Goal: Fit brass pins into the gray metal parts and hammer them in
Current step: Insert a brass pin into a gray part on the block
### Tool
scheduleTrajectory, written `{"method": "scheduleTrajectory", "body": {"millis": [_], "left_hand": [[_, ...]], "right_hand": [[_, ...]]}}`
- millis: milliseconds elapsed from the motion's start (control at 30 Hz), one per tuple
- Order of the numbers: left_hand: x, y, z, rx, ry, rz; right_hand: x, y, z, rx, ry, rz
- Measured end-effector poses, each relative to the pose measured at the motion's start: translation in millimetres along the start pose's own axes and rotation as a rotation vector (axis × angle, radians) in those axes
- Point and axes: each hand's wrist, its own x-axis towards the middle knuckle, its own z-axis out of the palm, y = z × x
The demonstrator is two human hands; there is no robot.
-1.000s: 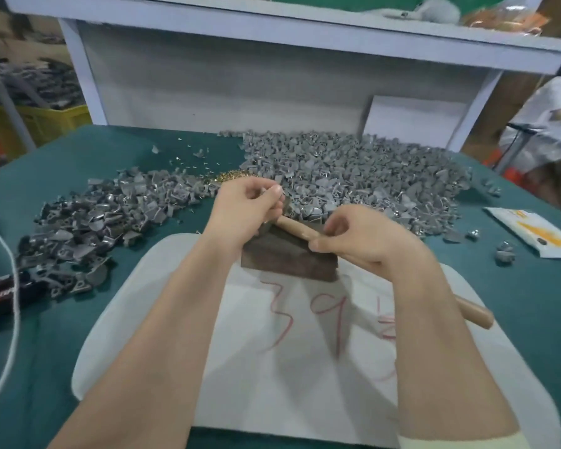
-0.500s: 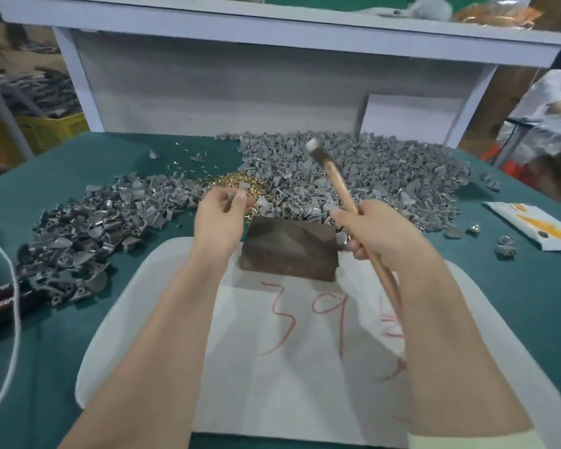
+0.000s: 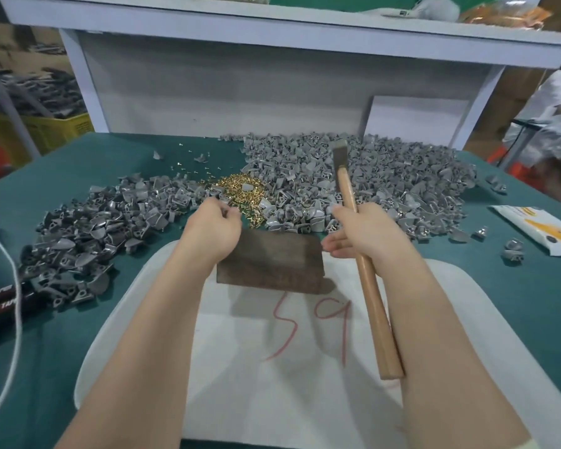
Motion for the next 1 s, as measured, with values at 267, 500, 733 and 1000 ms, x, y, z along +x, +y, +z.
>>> {"method": "scheduleTrajectory", "body": {"millis": [267,500,733,1000], "left_hand": [[-16.9,6.7,-15.1,0.306,0.043,0.157],[-27.1,12.9,3.6,0.135,-0.101,0.347],[-33.6,10.1,-1.8,0.356,-0.228,0.375],[-33.8,10.9,-11.9,0.355,-0.328,0.376]], "right_hand": [[12.0,13.9,4.1,-0.401,0.136,-0.112],[20.3,32.9,0.8,-0.649,0.295,-0.080],[23.6,37.3,3.2,-0.687,0.312,-0.058],[19.5,33.2,2.9,-0.744,0.292,-0.084]]}}
